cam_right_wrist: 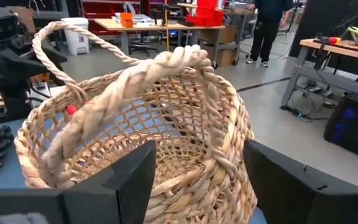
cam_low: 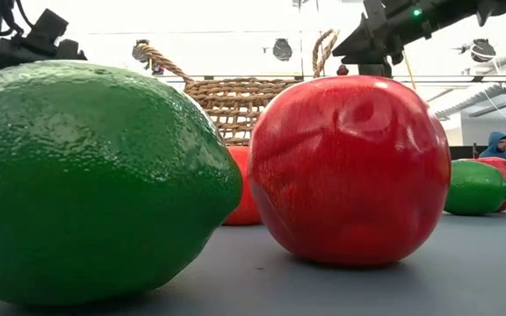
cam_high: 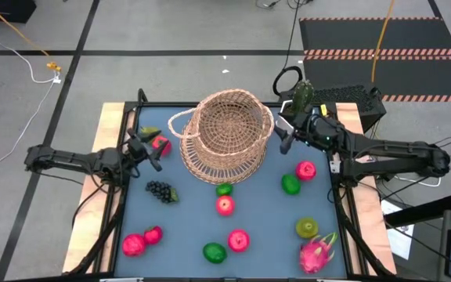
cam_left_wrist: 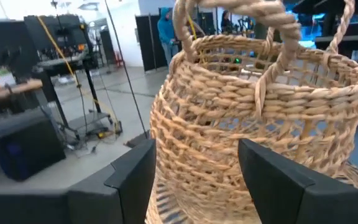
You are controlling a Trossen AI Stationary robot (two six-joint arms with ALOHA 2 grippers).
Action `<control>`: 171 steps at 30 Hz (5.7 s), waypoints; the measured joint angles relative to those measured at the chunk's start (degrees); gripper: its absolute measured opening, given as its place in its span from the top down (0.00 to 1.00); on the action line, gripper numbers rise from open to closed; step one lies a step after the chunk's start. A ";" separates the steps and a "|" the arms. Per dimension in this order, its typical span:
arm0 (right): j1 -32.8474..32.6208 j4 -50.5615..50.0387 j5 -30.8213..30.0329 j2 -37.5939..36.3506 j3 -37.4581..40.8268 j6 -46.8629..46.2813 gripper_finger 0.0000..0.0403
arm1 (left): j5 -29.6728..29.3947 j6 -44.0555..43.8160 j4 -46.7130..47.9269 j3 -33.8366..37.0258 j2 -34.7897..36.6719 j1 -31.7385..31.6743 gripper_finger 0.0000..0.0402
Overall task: Build produce basket
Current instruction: Put the apple into the basket
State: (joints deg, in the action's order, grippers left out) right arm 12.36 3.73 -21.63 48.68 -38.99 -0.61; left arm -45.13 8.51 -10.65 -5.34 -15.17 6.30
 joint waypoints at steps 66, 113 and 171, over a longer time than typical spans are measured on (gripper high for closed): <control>-11.69 -80.74 10.96 14.17 -7.90 -57.48 0.27 | 4.18 7.32 -2.45 -0.72 -0.97 -1.53 0.43; -7.19 -63.97 18.15 11.96 -6.75 -41.70 0.27 | 10.58 2.50 -5.92 -0.74 -2.65 -1.53 0.27; -2.23 -53.90 18.63 8.92 1.72 -46.19 0.10 | 10.56 -5.62 -10.53 -0.74 -14.82 -6.66 0.05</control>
State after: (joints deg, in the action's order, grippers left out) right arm 10.13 -50.18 -3.01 57.60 -37.27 -46.80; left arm -34.57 2.89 -21.18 -6.09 -30.00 -0.36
